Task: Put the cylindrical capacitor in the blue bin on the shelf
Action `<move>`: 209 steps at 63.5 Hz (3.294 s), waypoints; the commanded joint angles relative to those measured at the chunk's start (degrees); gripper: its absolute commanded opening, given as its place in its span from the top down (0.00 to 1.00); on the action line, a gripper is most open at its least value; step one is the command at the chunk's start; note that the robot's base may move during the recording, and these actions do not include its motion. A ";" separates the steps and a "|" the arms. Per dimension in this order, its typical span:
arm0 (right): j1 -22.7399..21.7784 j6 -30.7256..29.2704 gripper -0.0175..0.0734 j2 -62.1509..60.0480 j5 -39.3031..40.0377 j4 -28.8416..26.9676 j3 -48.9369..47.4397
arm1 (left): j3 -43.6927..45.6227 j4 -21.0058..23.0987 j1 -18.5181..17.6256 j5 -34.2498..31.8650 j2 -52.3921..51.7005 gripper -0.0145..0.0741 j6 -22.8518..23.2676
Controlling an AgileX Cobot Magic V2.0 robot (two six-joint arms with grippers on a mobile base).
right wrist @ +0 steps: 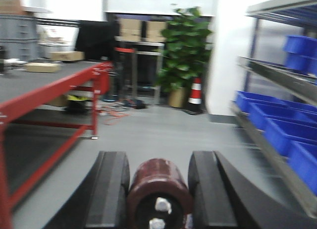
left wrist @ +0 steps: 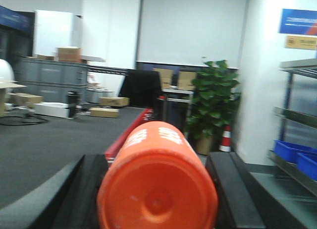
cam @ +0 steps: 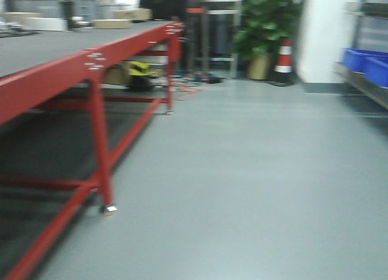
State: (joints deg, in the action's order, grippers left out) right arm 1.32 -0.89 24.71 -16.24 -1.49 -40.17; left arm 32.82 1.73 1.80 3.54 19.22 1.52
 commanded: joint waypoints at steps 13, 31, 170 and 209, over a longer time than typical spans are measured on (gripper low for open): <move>-0.02 -0.29 0.99 -0.13 1.25 0.51 -0.02 | 0.02 0.31 -0.20 -1.52 -0.35 0.96 0.13; -0.02 -0.29 0.99 -0.13 1.25 0.51 -0.02 | 0.02 0.31 -0.20 -1.52 -0.35 0.96 0.13; -0.02 -0.29 0.99 -0.13 1.25 0.51 -0.02 | 0.02 0.31 -0.20 -1.52 -0.35 0.96 0.13; -0.02 -0.29 0.99 -0.13 1.25 0.51 -0.02 | 0.02 0.31 -0.20 -1.52 -0.35 0.96 0.13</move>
State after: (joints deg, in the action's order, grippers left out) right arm 1.32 -1.00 24.71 -16.24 -1.49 -40.17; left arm 32.79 1.73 1.80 3.54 19.22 1.52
